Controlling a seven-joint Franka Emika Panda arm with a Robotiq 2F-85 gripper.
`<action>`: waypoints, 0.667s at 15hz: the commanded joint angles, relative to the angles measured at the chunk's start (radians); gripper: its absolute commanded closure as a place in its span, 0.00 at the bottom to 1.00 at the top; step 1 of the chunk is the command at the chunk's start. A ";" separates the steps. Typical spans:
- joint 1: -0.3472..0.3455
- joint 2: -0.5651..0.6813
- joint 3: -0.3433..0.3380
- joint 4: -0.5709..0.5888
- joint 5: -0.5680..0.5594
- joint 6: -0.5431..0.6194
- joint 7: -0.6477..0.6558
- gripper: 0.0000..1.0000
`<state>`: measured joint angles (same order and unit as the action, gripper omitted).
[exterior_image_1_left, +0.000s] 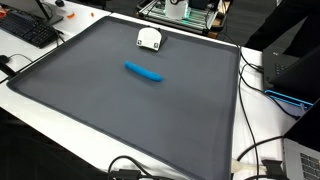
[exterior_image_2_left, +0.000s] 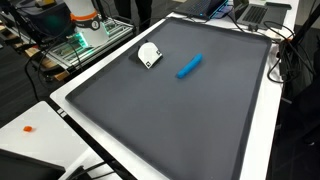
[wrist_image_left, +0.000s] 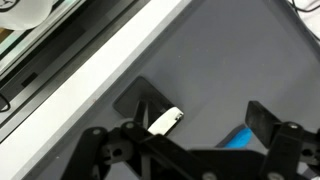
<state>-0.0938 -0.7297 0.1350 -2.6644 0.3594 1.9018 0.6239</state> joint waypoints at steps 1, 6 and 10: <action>0.006 0.001 0.005 -0.015 -0.001 0.038 0.029 0.00; 0.004 -0.001 0.012 -0.029 -0.002 0.063 0.052 0.00; -0.011 0.048 0.036 -0.049 0.018 0.149 0.120 0.00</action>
<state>-0.0996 -0.7224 0.1560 -2.6947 0.3634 1.9803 0.6819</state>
